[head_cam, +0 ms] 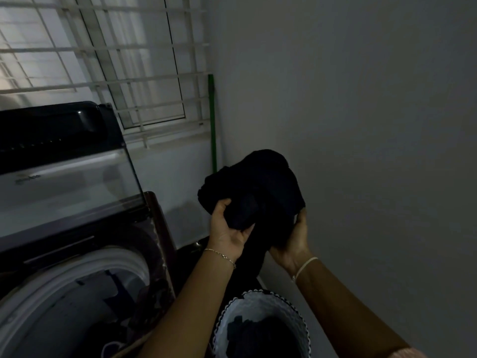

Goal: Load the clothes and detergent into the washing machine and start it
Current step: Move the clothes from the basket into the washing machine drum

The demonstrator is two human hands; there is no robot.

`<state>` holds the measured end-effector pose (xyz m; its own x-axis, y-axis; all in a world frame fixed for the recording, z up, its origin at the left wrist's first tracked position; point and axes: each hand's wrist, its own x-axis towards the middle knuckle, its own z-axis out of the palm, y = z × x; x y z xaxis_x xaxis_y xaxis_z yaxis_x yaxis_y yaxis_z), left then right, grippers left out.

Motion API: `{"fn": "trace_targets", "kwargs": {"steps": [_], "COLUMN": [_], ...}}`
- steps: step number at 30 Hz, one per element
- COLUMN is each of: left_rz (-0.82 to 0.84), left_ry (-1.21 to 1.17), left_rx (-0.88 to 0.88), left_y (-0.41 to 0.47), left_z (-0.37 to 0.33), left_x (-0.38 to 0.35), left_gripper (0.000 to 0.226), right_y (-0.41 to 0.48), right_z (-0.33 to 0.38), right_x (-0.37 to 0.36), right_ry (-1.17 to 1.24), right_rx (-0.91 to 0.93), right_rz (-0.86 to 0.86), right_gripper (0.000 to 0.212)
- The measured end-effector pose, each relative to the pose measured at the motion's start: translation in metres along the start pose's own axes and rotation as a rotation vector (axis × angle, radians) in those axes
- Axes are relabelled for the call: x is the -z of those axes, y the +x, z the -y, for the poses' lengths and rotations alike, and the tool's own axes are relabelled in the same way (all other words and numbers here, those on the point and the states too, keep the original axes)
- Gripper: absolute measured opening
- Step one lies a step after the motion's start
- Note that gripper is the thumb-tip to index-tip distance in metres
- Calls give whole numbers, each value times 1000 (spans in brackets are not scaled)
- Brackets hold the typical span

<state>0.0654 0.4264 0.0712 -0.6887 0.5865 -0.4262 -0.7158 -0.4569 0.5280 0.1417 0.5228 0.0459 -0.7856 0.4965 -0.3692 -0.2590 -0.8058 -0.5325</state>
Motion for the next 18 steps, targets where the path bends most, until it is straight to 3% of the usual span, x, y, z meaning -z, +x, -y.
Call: {"fn": "trace_targets", "kwargs": {"steps": [9,13,18], "left_rz": [-5,105,147], "left_ry": [237,121,4], "left_rx": [200,216,113], "left_y": [2,1,10], "left_z": [5,11,14], "left_x": [2,3,4], "left_gripper": [43,43,48], "right_y": [-6,-9,-10], "right_z": [0,-2,-2], "right_x": [-1,-1,2], "right_ry": [291,282,148], "right_rx": [62,42,6], "right_rz": [-18,-31,-67], "right_gripper": [63,57,53]}}
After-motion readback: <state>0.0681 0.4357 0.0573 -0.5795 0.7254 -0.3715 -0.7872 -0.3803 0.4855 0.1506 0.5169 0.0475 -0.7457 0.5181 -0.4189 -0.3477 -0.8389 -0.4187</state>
